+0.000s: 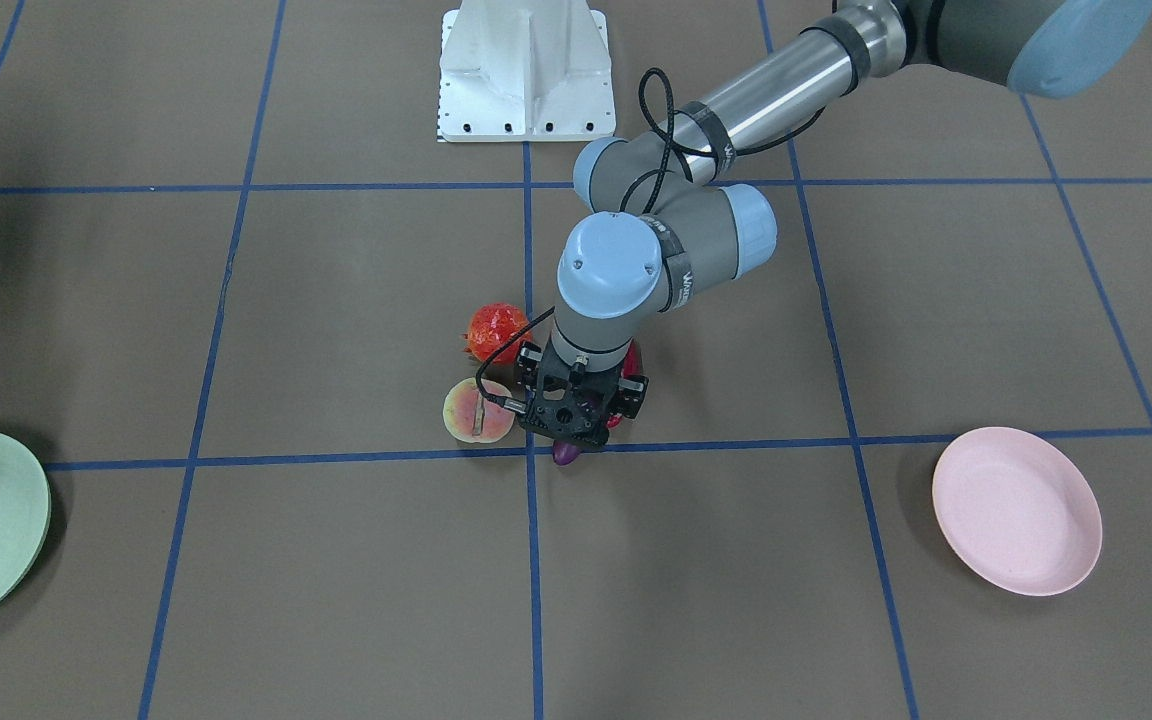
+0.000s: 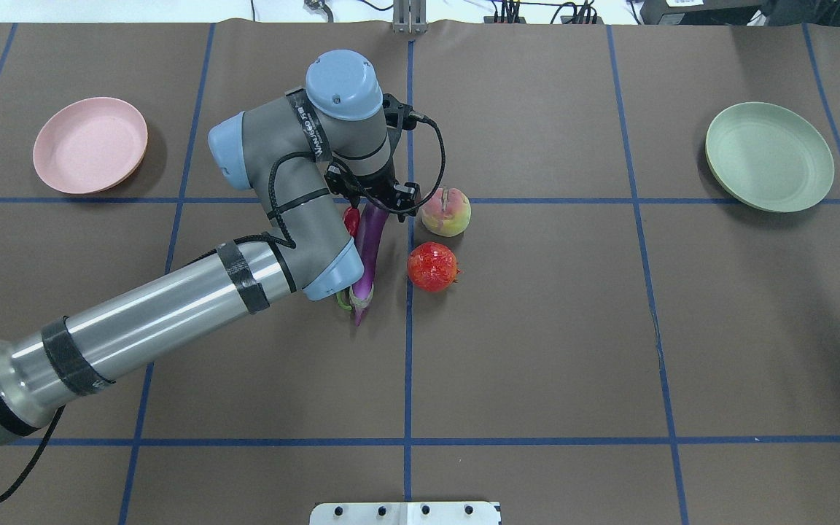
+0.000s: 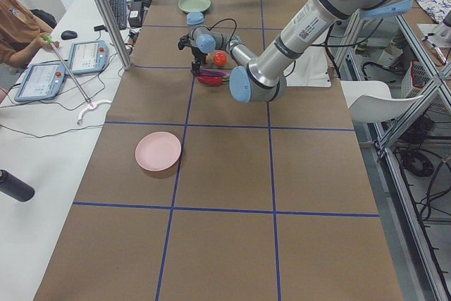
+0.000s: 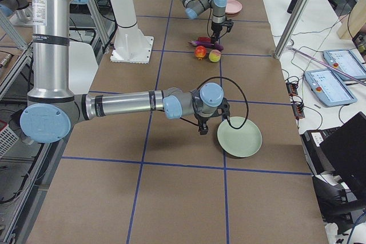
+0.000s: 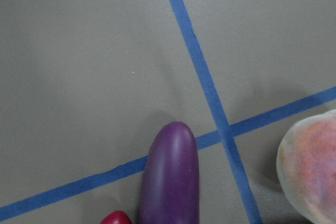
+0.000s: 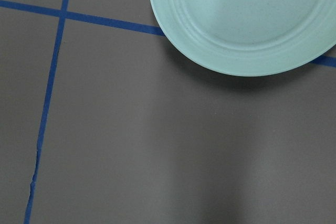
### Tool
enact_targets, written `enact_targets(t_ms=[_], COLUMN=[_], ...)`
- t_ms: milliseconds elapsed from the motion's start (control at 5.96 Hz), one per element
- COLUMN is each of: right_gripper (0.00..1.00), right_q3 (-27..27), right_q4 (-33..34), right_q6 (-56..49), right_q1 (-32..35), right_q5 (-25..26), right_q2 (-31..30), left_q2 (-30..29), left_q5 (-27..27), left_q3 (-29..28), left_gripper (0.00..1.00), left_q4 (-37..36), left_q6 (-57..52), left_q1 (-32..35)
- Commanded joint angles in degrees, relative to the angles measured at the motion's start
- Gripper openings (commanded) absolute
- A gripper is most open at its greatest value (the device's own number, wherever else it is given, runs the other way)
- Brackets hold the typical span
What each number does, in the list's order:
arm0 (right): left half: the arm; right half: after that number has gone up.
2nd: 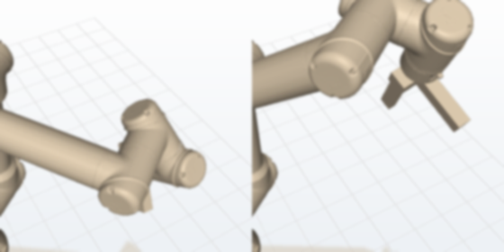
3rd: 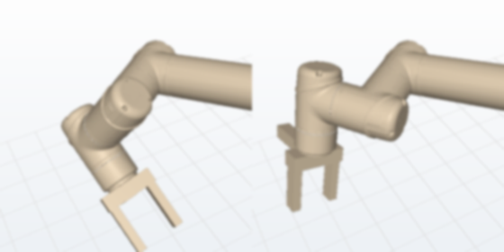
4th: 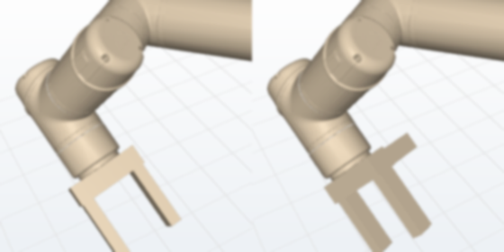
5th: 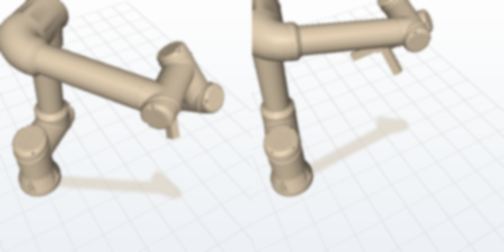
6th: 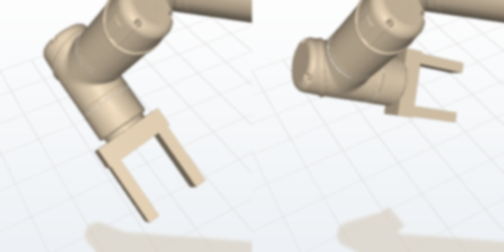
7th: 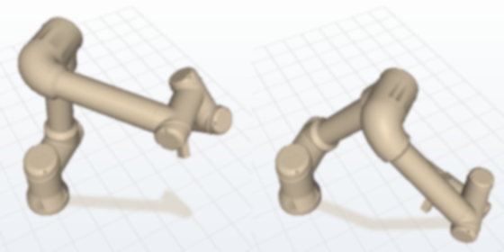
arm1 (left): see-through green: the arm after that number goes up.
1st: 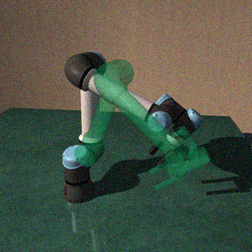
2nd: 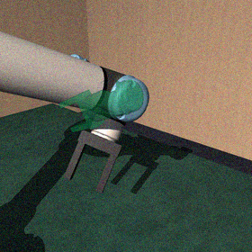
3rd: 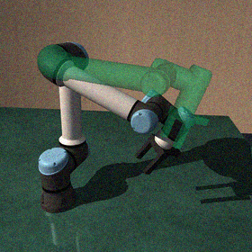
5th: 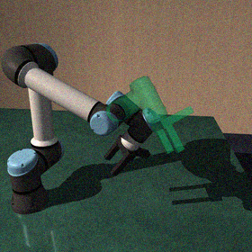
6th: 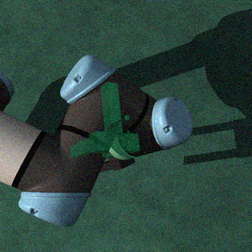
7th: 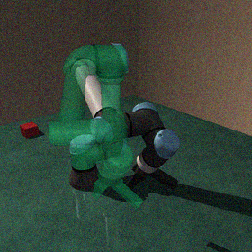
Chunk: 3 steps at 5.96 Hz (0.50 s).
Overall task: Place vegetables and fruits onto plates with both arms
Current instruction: 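Reach the left gripper down to the purple eggplant and grasp it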
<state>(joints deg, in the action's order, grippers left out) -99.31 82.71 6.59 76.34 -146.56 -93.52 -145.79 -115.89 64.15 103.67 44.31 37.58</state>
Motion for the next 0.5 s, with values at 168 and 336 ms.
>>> enact_targets(t_ms=[168,336], right_gripper=[1.00,1.00], right_q3=[0.2,0.2], right_q4=[0.0,0.0], right_q6=[0.0,0.3], right_q1=[-0.3,-0.4], right_q5=[0.0,0.0], right_q2=[0.1,1.1], left_q2=[-2.1,-2.0], left_q5=[2.5,3.5], left_q3=[-3.9,-4.6], left_gripper=[0.83,0.83], left_q4=[1.4,2.1], left_q6=[0.2,0.2], left_q1=[-1.1,-1.4])
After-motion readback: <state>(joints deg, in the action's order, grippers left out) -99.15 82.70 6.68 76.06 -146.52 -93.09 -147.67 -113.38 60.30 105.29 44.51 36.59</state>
